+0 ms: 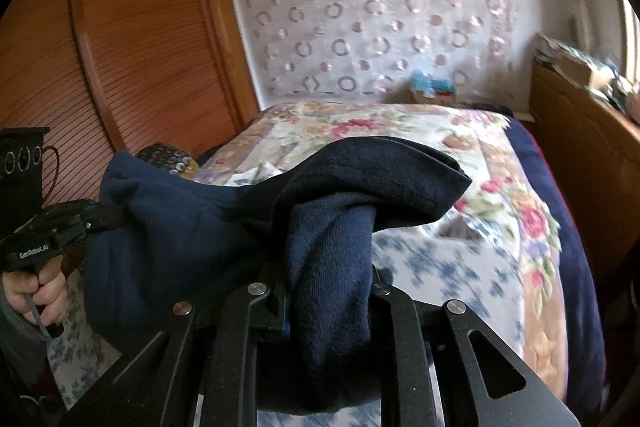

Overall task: Fold small clothes
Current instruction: 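Carry the folded shirt with both tools toward the patterned cushion by the wardrobe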

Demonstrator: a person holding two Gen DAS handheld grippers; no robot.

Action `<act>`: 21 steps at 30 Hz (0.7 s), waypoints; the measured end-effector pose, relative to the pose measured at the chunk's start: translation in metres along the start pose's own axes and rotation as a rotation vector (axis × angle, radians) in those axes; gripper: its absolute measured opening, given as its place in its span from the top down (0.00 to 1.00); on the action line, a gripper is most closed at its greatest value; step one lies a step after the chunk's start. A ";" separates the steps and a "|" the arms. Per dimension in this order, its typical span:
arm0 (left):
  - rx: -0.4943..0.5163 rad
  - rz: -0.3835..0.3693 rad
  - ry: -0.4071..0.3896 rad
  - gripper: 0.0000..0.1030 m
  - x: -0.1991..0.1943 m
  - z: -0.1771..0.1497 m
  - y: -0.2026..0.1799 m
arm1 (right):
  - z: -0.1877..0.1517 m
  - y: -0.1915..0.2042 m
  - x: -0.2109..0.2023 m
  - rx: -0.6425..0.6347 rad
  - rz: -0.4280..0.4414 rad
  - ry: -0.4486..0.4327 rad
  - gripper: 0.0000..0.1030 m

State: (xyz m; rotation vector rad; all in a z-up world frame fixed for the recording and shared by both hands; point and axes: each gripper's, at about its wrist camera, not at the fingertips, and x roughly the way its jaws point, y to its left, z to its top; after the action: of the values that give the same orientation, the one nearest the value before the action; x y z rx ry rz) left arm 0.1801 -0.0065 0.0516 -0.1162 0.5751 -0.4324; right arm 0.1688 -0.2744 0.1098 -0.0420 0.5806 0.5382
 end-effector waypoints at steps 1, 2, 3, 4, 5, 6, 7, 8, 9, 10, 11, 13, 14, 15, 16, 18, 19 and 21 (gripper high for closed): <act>-0.005 0.019 -0.012 0.86 -0.008 0.001 0.007 | 0.007 0.006 0.006 -0.019 0.010 -0.002 0.83; -0.009 0.033 -0.021 0.86 -0.013 0.001 0.011 | 0.011 0.006 0.011 -0.033 0.022 -0.004 0.83; -0.014 0.047 -0.031 0.86 -0.019 0.002 0.017 | 0.016 0.007 0.016 -0.048 0.033 -0.005 0.83; -0.021 0.068 -0.048 0.86 -0.028 0.002 0.025 | 0.021 0.010 0.022 -0.066 0.045 -0.006 0.83; -0.026 0.080 -0.059 0.86 -0.034 0.003 0.030 | 0.027 0.015 0.028 -0.086 0.060 -0.010 0.83; -0.031 0.093 -0.071 0.86 -0.040 0.003 0.035 | 0.033 0.018 0.034 -0.101 0.074 -0.013 0.83; -0.037 0.110 -0.085 0.86 -0.046 0.003 0.041 | 0.039 0.020 0.039 -0.113 0.091 -0.017 0.83; -0.044 0.129 -0.101 0.86 -0.054 0.003 0.048 | 0.046 0.024 0.045 -0.125 0.106 -0.020 0.83; -0.050 0.148 -0.115 0.86 -0.061 0.003 0.054 | 0.052 0.027 0.051 -0.144 0.118 -0.023 0.83; -0.059 0.170 -0.131 0.86 -0.068 0.002 0.060 | 0.061 0.033 0.058 -0.167 0.132 -0.028 0.83; -0.068 0.194 -0.146 0.86 -0.075 0.001 0.066 | 0.069 0.037 0.066 -0.184 0.145 -0.032 0.83; -0.088 0.252 -0.175 0.86 -0.088 -0.004 0.077 | 0.082 0.047 0.081 -0.223 0.175 -0.038 0.83; -0.097 0.277 -0.185 0.86 -0.093 -0.007 0.081 | 0.089 0.053 0.090 -0.243 0.195 -0.040 0.83; -0.110 0.309 -0.196 0.86 -0.099 -0.013 0.087 | 0.097 0.060 0.100 -0.265 0.215 -0.040 0.83; -0.123 0.334 -0.202 0.86 -0.103 -0.019 0.092 | 0.103 0.066 0.110 -0.289 0.240 -0.035 0.83; -0.144 0.385 -0.205 0.86 -0.111 -0.032 0.100 | 0.110 0.078 0.128 -0.324 0.277 -0.025 0.83; -0.153 0.400 -0.207 0.86 -0.112 -0.037 0.103 | 0.114 0.087 0.140 -0.348 0.299 -0.018 0.83; -0.180 0.440 -0.214 0.86 -0.117 -0.051 0.111 | 0.123 0.103 0.164 -0.389 0.337 -0.007 0.83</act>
State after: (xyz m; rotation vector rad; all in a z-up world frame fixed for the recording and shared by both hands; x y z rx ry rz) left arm 0.1036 0.1442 0.0426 -0.2004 0.4120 0.0609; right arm 0.2959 -0.0852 0.1372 -0.3146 0.4714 0.9738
